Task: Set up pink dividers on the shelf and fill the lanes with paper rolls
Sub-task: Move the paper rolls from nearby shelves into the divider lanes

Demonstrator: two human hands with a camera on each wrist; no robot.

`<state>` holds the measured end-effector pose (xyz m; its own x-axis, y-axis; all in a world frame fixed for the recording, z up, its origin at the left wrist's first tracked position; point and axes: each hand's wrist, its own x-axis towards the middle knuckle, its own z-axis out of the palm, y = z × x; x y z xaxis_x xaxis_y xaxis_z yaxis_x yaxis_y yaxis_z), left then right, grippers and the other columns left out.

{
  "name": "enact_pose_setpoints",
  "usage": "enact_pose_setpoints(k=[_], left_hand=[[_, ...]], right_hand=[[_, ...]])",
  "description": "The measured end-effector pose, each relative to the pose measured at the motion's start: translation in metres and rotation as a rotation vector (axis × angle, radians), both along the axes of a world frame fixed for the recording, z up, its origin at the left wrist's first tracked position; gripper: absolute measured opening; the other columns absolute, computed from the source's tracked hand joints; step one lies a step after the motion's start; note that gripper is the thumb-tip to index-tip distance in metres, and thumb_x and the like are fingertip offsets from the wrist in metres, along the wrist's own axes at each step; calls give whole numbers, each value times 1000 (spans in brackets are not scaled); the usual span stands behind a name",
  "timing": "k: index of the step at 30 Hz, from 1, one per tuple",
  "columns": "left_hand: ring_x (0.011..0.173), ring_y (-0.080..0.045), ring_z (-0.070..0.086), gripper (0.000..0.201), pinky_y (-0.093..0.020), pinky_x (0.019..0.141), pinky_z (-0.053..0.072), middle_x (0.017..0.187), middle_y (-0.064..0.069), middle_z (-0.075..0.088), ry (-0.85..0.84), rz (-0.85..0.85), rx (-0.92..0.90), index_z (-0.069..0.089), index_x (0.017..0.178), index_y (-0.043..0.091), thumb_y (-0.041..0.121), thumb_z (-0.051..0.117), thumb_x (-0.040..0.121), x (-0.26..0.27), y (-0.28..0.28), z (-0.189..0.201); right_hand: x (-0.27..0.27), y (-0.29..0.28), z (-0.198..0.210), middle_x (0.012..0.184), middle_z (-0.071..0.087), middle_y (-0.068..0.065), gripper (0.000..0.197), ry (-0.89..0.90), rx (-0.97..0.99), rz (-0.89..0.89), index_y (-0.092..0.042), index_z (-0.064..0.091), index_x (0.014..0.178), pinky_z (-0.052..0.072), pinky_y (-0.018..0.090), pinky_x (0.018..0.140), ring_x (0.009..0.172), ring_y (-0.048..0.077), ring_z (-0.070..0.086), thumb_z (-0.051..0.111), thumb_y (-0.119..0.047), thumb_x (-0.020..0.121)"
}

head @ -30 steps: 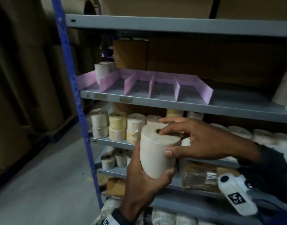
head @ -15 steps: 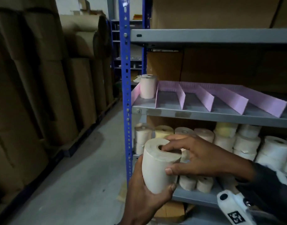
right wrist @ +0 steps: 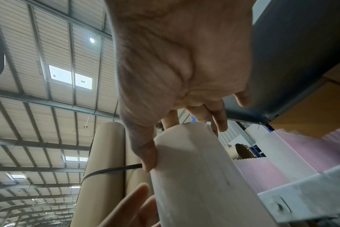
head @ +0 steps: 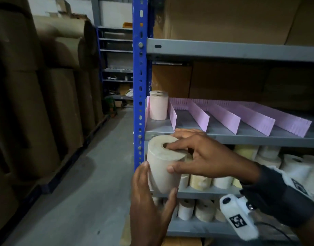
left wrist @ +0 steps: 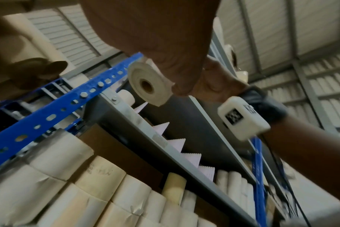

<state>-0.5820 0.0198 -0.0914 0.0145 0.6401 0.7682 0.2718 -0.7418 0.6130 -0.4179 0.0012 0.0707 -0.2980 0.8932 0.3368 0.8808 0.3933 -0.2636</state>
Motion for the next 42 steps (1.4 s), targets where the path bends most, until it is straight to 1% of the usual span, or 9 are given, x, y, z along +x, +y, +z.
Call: enact_pose_setpoints(k=[5, 8, 13, 19, 22, 26, 31, 35, 42], left_hand=[[135, -41, 56, 66, -52, 96, 58, 145, -23, 54, 266, 177, 334, 54, 142, 10, 36, 66, 83, 17, 13, -9], [139, -38, 46, 61, -57, 100, 50, 149, -18, 48, 358, 248, 341, 65, 135, 4, 36, 65, 83, 29, 30, -8], [147, -39, 39, 72, -60, 106, 46, 156, -21, 41, 448, 252, 289, 59, 140, 1, 33, 68, 76, 43, 65, -8], [153, -40, 33, 86, -62, 108, 47, 166, -21, 29, 566, 210, 145, 44, 155, 3, 39, 65, 80, 57, 99, 4], [154, -40, 30, 90, -62, 106, 49, 167, -22, 27, 570, 193, 100, 40, 156, 2, 39, 65, 79, 64, 112, 8], [154, -40, 30, 103, -60, 114, 43, 168, -24, 24, 620, 184, 47, 37, 157, -2, 37, 75, 70, 72, 125, 9], [150, -44, 35, 106, -61, 111, 45, 166, -27, 28, 703, 189, 4, 42, 154, -4, 36, 79, 64, 83, 140, 7], [150, -44, 35, 97, -56, 118, 35, 165, -25, 31, 750, 213, -11, 43, 153, -5, 38, 63, 68, 88, 148, 3], [150, -44, 36, 92, -52, 117, 31, 163, -24, 35, 745, 205, -37, 43, 153, -4, 39, 59, 74, 93, 149, 5]], right_hand=[[6, 30, 14, 133, 57, -7, 59, 46, 105, -29, -38, 64, 124, 25, 41, 112, 128, 2, 38, 71, -64, 72], [11, 49, 25, 133, 58, -4, 57, 41, 128, -49, -37, 65, 124, 24, 40, 112, 131, 8, 42, 73, -60, 73], [19, 80, 40, 124, 63, -13, 56, 18, 166, -52, -35, 66, 123, 29, 45, 110, 123, 4, 48, 70, -62, 75], [30, 123, 45, 136, 56, -16, 60, 2, 137, -126, -36, 62, 127, 20, 43, 111, 129, -2, 37, 65, -66, 75], [33, 143, 46, 134, 60, -13, 60, 61, 92, -150, -31, 64, 125, 33, 46, 109, 129, 7, 47, 67, -62, 74], [39, 166, 40, 130, 64, -7, 52, 118, 19, -166, -26, 66, 125, 48, 31, 88, 113, 8, 57, 72, -50, 79], [49, 188, 46, 138, 58, -6, 54, 35, -54, -184, -26, 59, 133, 46, 40, 100, 121, 11, 54, 65, -50, 85], [53, 200, 50, 140, 55, -7, 55, -158, -61, -220, -32, 54, 136, 38, 51, 104, 128, 19, 45, 55, -58, 88], [60, 212, 53, 144, 53, -4, 55, -208, -86, -221, -28, 49, 140, 46, 45, 101, 127, 19, 51, 55, -51, 91]])
